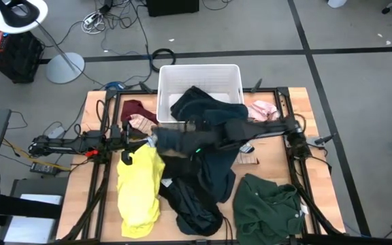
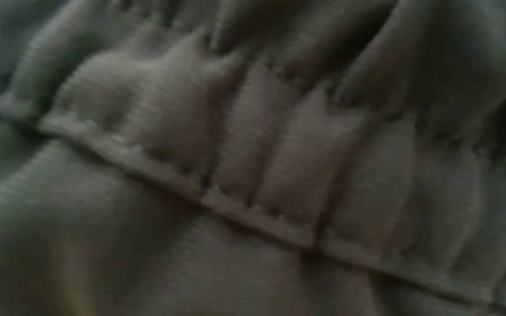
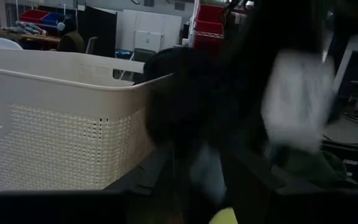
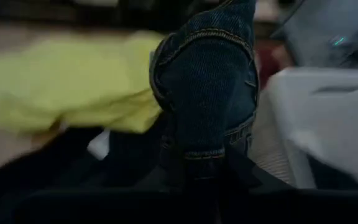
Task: Sort clothes
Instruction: Put the dark blue pants into the white bin
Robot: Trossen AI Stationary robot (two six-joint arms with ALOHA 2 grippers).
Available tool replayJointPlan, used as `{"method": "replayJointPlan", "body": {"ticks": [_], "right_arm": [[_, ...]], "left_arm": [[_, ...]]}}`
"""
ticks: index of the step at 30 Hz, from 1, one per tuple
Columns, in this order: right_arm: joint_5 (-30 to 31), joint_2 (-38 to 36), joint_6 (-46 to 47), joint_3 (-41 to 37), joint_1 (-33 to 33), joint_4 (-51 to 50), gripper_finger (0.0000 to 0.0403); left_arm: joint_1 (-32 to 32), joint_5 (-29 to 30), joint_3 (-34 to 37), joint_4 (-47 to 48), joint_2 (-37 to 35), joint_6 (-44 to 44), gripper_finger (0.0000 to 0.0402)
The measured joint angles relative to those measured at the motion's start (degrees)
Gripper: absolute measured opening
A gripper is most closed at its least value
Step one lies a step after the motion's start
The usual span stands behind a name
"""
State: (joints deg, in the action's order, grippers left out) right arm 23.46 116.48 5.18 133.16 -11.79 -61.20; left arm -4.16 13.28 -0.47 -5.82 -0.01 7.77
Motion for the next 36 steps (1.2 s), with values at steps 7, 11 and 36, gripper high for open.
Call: {"method": "replayJointPlan", "body": {"ticks": [7, 11, 36], "right_arm": [[6.84, -9.61, -3.26, 0.00, 1.38, 5.64, 0.0044], [8.85, -14.21, -6.88, 0.04, 3.37, 11.24, 0.0044], [6.54, -21.00, -26.48, 0.07, 30.19, 35.09, 0.0044]], "left_arm": [[0.00, 0.00, 0.00, -0.28, 0.00, 0.00, 0.0137], [-0.02, 0.00, -0.02, -0.28, 0.00, 0.02, 0.0137], [-0.02, 0.00, -0.04, -0.26, 0.00, 0.00, 0.0137]]}}
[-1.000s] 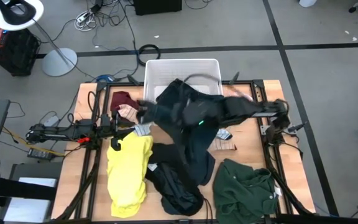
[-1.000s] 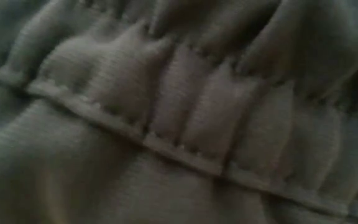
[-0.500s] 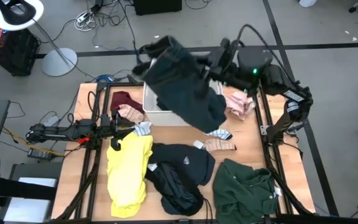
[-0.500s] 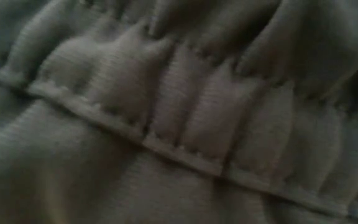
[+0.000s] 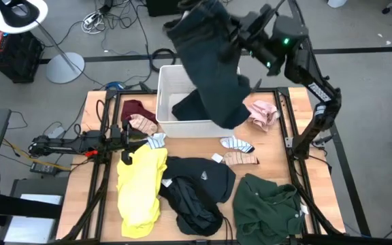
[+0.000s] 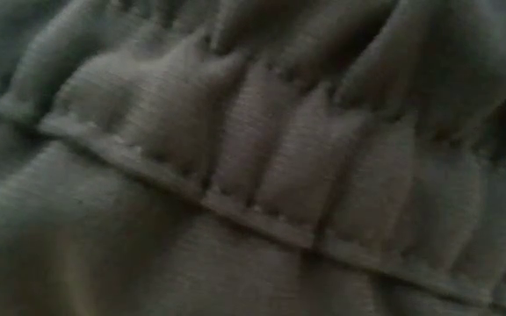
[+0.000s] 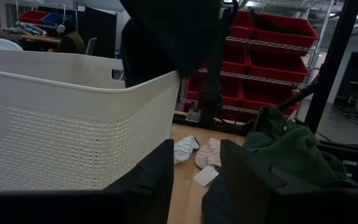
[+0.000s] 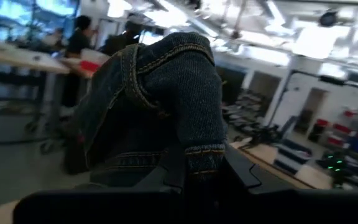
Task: Sort clothes
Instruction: Put the dark blue pants into the white bin
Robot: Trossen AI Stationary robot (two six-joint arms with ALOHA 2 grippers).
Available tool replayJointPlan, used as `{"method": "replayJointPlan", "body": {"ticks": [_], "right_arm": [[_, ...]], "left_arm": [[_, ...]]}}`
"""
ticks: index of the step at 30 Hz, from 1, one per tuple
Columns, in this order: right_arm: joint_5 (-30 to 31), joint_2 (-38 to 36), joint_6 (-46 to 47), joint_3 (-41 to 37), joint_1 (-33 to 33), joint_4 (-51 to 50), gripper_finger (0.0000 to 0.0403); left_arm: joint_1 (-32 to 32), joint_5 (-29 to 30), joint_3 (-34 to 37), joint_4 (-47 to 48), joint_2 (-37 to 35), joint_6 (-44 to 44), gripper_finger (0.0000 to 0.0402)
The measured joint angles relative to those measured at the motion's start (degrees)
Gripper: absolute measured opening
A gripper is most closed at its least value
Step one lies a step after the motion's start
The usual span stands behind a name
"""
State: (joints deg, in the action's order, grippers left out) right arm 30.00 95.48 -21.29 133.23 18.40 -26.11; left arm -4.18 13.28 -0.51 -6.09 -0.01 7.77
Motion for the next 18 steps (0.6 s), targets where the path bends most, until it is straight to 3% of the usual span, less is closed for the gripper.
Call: {"method": "replayJointPlan", "body": {"ticks": [11, 18], "right_arm": [[-18.51, 3.41, 0.67, 0.00, 14.97, 10.15, 0.0044], [-30.77, 8.93, 1.95, 0.00, 18.51, 14.09, 0.0044]], "left_arm": [[0.02, 0.00, 0.00, 0.02, 0.00, 0.00, 0.0137], [0.02, 0.00, 0.00, -0.16, 0.00, 0.00, 0.0137]]}}
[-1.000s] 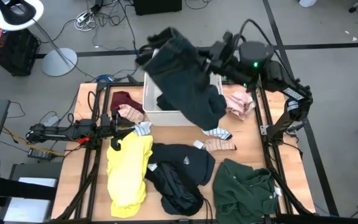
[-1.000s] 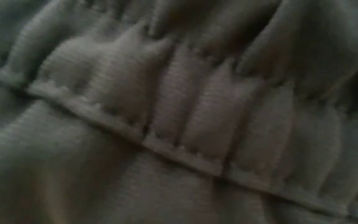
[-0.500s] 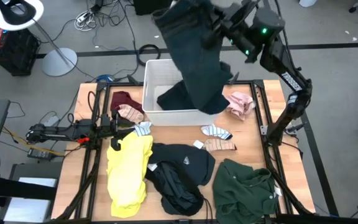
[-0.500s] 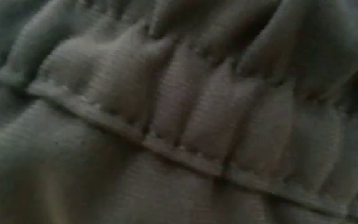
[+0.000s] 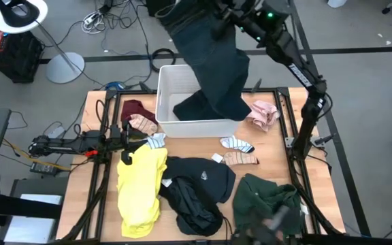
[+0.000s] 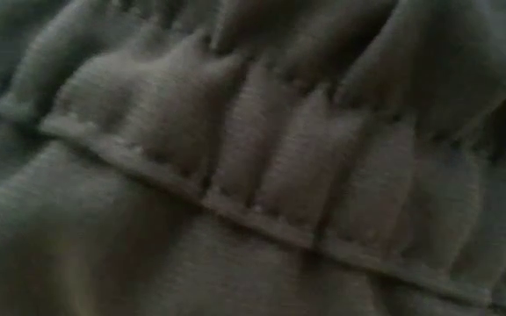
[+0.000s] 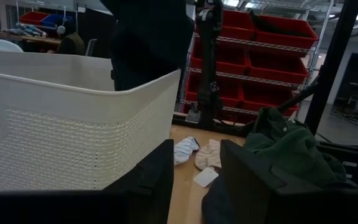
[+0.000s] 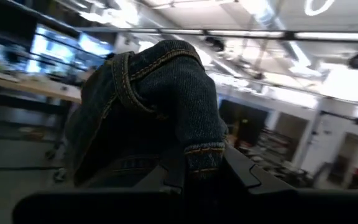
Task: Sort clothes
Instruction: Put the dark blue pants into the white bin
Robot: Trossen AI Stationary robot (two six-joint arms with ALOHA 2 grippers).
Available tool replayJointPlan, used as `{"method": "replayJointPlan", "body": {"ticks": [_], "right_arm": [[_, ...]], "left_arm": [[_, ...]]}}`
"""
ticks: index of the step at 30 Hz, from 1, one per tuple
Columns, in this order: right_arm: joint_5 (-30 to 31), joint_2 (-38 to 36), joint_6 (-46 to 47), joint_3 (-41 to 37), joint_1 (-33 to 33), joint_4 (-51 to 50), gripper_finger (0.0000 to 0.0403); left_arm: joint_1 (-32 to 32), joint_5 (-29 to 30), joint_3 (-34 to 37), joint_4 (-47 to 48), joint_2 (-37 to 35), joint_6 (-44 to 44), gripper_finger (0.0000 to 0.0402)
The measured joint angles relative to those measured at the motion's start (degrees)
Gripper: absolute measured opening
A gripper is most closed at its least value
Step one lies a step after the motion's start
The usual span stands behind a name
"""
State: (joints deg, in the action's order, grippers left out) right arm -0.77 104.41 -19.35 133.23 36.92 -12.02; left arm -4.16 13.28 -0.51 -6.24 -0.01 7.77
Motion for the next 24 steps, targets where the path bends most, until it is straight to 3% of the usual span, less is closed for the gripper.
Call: {"method": "replayJointPlan", "body": {"ticks": [5, 15, 24], "right_arm": [[-7.88, 2.41, 0.95, 0.04, -0.01, -11.66, 0.0044], [-10.50, 3.25, -4.97, -0.36, -0.18, -43.57, 0.0044], [-14.21, 3.27, -4.88, -8.31, -3.70, -51.39, 0.0044]], "left_arm": [[-0.01, 0.00, 0.00, -0.04, 0.00, 0.00, 0.0137], [0.00, 0.00, 0.00, -0.12, 0.00, 0.00, 0.0137], [-0.02, 0.00, -0.02, -0.12, 0.00, 0.00, 0.0137]]}}
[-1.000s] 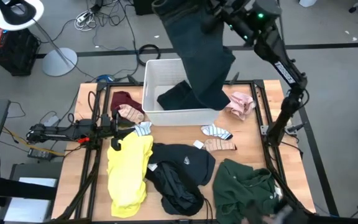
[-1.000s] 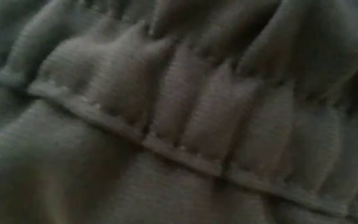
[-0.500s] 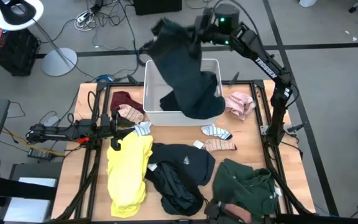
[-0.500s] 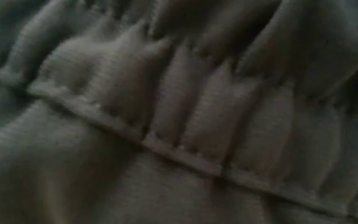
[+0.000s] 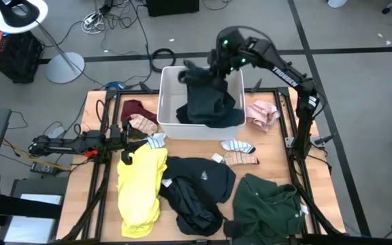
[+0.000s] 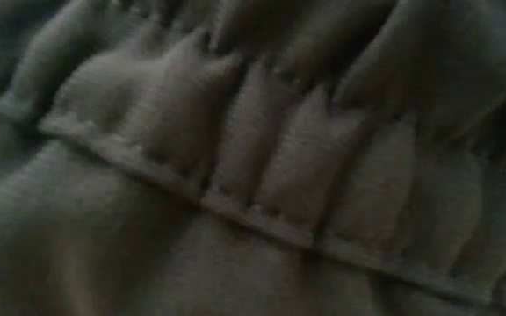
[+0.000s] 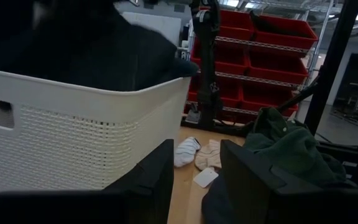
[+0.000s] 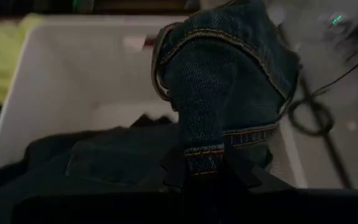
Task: Sort clothes
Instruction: Put the dark blue pants into the white bin
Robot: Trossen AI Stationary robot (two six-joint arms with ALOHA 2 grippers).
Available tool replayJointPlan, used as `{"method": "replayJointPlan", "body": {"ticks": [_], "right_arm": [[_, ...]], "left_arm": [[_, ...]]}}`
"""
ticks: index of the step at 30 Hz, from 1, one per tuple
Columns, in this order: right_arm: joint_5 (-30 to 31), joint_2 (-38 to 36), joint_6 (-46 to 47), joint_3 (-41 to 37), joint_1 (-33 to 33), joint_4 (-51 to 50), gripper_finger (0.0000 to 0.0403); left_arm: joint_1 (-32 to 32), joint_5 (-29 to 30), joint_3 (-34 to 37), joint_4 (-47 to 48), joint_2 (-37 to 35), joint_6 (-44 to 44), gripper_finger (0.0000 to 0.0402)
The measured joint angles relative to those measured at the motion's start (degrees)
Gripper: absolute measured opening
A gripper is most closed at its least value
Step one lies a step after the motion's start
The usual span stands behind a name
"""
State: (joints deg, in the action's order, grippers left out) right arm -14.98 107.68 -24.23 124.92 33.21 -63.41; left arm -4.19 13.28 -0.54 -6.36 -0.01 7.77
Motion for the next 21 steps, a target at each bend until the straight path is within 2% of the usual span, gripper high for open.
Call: {"method": "replayJointPlan", "body": {"ticks": [10, 21], "right_arm": [[-0.21, 0.00, 0.33, -16.72, -4.81, 6.08, 0.0044], [-0.36, -0.11, -0.92, -34.57, -7.75, 22.71, 0.0048]], "left_arm": [[0.02, 0.00, 0.00, 0.03, 0.00, 0.00, 0.0137], [0.01, 0.00, 0.00, 0.04, 0.00, 0.00, 0.0137]]}}
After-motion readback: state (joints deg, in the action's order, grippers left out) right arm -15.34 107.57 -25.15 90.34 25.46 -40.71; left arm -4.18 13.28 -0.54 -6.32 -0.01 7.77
